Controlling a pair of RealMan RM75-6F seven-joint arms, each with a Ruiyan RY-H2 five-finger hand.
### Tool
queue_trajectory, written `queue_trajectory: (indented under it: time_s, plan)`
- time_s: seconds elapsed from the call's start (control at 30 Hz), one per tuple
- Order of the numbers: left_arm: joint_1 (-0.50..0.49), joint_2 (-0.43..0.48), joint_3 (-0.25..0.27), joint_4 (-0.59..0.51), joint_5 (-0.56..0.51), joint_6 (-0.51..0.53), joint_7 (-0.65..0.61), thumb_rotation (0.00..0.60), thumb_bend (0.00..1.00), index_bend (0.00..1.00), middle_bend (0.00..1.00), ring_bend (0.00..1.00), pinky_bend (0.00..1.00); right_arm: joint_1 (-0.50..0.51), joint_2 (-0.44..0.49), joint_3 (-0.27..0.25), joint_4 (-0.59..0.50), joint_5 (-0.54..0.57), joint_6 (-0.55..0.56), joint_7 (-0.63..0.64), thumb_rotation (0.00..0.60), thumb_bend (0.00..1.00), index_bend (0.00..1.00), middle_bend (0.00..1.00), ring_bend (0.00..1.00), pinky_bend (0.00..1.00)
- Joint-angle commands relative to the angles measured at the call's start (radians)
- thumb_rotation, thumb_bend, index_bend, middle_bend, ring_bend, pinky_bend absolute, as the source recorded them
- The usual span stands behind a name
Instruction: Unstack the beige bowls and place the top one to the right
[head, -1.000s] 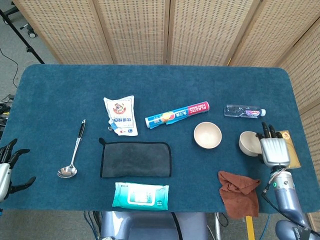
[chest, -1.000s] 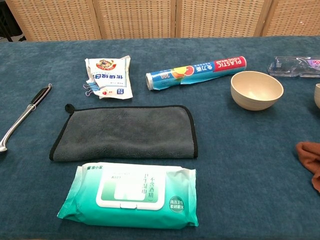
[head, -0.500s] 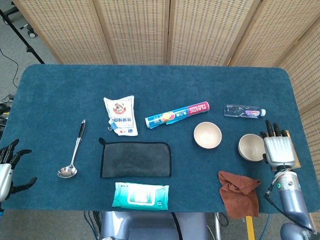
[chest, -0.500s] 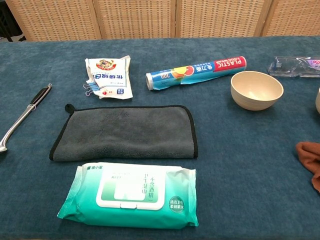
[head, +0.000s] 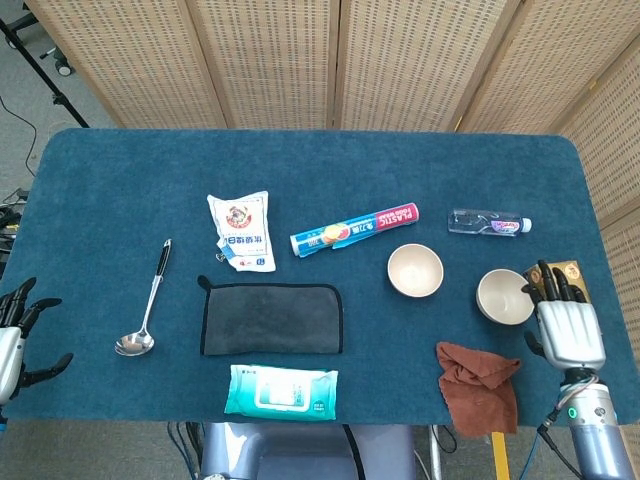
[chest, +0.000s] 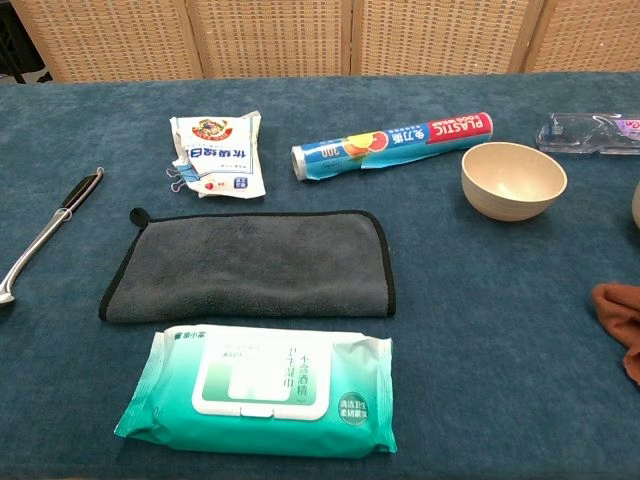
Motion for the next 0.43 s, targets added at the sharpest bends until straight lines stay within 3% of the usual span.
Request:
queue_trajectory:
  time_s: [0.03,0.43]
  plan:
    - [0.001,-0.005,-0.005,0.006,0.002,0.009,-0.004,0.600,0.18,0.26,0.00,0.00,0.05,-0.076,0.000,-0.032,-0.012,-0.065,0.072,0.091,0.600,0.31,0.25,0.00,0.00,0.21]
    - [0.009,-0.022,-0.022,0.025,-0.006,0.035,-0.027,0.600,0.18,0.26,0.00,0.00,0.05,-0.160,-0.008,-0.062,0.019,-0.172,0.139,0.190,0.600,0.31,0.25,0.00,0.00,0.21]
